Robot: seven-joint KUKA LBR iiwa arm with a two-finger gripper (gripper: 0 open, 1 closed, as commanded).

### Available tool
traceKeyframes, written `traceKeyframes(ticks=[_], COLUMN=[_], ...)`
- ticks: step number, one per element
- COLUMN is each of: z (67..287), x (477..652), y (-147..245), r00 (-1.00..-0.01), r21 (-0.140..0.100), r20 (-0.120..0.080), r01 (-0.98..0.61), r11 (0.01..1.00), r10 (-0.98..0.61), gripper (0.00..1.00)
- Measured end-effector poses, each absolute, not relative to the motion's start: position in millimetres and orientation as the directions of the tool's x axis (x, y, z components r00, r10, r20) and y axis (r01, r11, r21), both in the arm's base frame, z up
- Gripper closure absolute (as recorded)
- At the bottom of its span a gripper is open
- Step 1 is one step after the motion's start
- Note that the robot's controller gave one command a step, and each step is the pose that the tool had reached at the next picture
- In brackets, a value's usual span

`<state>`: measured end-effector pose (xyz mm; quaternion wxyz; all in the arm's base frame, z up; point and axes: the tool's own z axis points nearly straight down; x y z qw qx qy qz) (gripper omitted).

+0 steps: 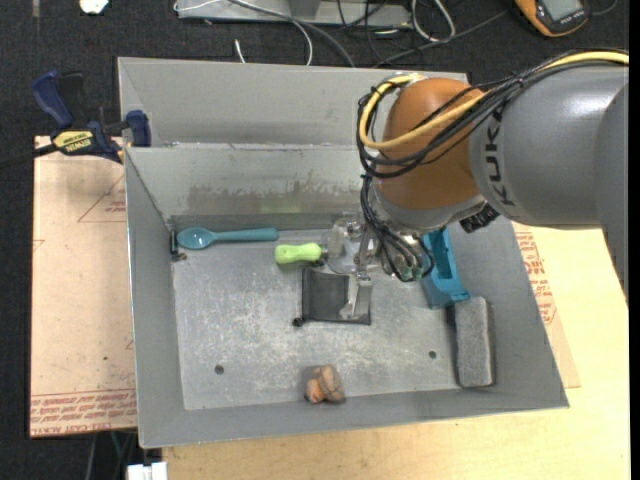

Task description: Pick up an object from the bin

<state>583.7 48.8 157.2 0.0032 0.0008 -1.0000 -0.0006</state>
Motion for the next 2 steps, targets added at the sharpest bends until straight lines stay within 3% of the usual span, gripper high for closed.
traceKeyframes(ticks=[1, 2], z=[162.0, 95.6], x=[585.2, 562.4], y=[48.6, 40.8], r00=[-1.0, -1.0], r21=[0.002, 0.003], r20=[-0.001, -0.004], r01=[-0.001, 0.004], r11=[1.0, 1.0], r10=[-0.001, 0.004], gripper=[0.0, 0.0])
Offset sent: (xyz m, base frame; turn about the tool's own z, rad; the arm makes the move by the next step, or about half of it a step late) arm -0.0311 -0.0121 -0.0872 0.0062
